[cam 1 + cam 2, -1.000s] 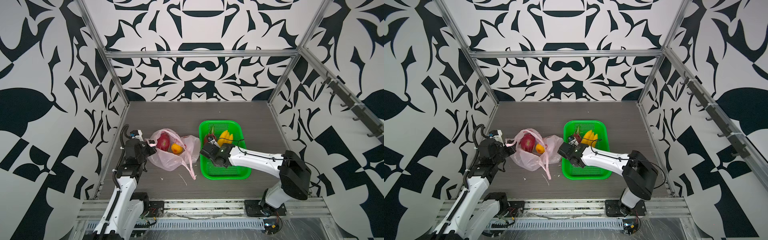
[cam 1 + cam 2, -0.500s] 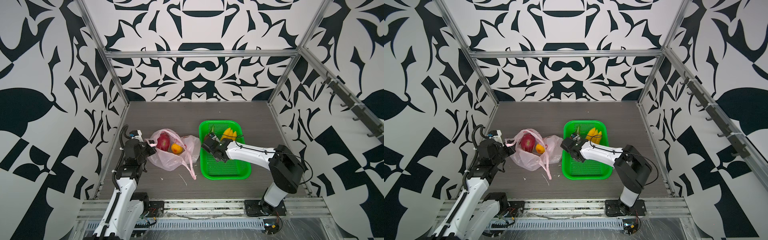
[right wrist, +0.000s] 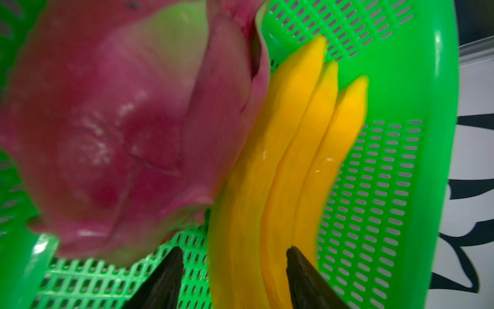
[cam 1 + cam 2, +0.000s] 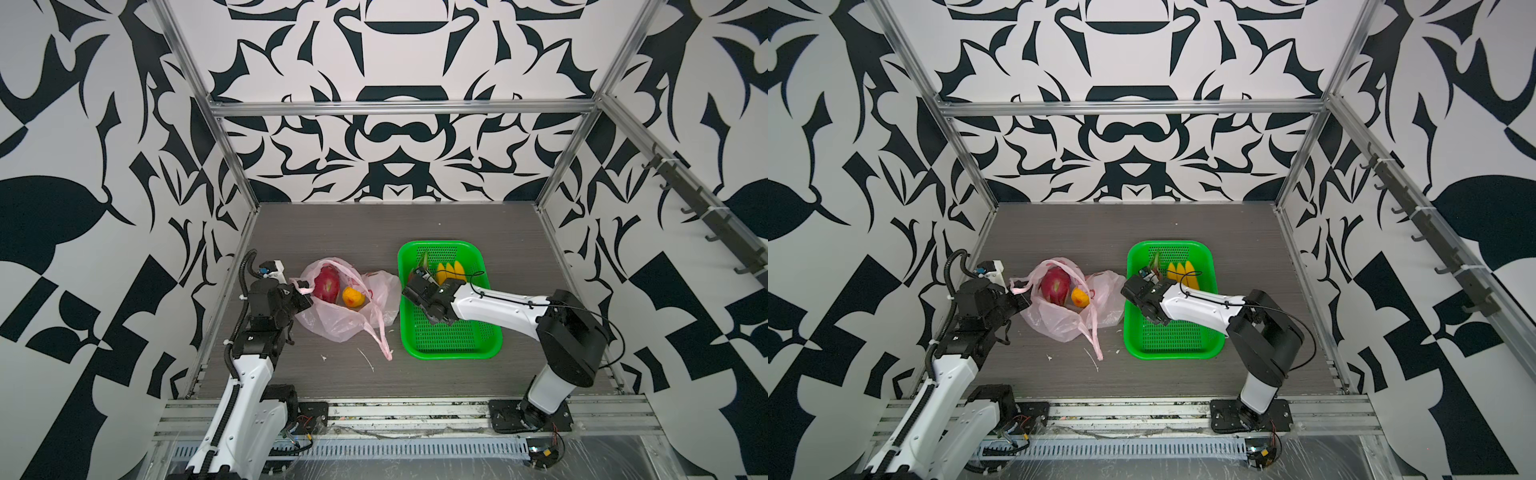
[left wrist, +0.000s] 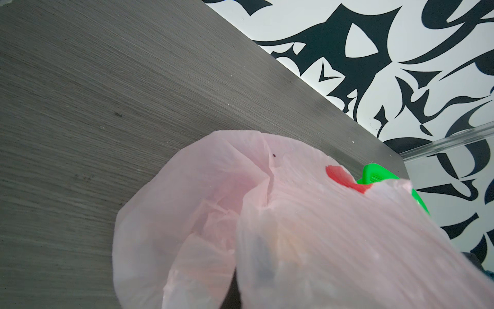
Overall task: Untie the knot of the plastic bag and take out the fruit
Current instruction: 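Move the right gripper back toward the pink bag opening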
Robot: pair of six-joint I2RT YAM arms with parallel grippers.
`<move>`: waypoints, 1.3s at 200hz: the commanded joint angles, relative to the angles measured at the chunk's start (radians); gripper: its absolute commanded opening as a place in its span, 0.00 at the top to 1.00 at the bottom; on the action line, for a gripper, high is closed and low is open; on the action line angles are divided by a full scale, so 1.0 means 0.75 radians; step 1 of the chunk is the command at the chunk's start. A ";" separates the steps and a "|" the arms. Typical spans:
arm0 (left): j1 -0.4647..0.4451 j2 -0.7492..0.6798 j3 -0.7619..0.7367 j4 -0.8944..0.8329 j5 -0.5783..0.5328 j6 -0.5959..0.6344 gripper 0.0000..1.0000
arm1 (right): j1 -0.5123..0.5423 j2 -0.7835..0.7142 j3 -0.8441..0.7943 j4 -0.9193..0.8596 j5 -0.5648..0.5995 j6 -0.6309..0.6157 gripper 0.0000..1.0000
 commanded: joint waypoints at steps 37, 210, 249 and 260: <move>0.003 -0.035 0.066 -0.072 -0.012 0.012 1.00 | 0.055 -0.287 0.074 -0.020 -0.074 -0.007 0.31; 0.003 -0.311 -0.120 -0.130 0.188 -0.081 1.00 | 0.407 0.017 0.594 0.333 -0.483 -0.001 0.52; 0.003 -0.298 -0.180 -0.096 0.215 -0.139 1.00 | 0.407 0.172 0.638 0.330 -0.564 0.049 0.53; 0.003 -0.294 -0.194 -0.093 0.224 -0.146 1.00 | 0.407 0.208 0.643 0.331 -0.570 0.067 0.53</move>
